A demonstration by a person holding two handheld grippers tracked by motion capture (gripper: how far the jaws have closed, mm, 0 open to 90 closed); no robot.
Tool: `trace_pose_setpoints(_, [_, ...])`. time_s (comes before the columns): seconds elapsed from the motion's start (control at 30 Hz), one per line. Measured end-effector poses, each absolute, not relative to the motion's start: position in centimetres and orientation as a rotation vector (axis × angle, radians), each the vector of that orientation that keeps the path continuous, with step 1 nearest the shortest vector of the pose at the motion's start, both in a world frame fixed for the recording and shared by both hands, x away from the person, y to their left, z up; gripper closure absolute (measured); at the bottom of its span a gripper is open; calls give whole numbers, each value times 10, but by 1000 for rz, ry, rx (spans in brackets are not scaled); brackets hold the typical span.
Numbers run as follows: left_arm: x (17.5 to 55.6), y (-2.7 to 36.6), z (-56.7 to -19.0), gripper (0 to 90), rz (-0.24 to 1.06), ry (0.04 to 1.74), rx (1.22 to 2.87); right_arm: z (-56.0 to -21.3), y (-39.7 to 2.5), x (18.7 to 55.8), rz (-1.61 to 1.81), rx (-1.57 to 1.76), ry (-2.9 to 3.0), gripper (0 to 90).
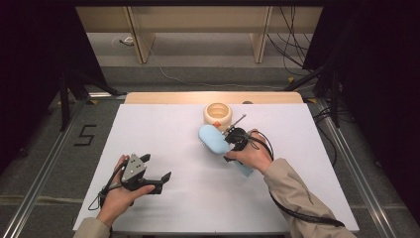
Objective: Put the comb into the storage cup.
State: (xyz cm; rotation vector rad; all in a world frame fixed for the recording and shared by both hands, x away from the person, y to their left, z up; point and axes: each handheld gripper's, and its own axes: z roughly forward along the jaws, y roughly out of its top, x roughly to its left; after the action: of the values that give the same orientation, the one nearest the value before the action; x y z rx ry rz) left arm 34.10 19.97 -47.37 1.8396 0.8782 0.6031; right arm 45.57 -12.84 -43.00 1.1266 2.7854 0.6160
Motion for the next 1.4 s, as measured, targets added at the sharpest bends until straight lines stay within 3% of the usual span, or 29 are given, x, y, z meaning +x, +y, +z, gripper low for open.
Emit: trace_pose_setpoints(1.4, [341, 199, -474, 50, 593, 875, 1842, -411, -130, 452, 1040, 953, 2643, 702])
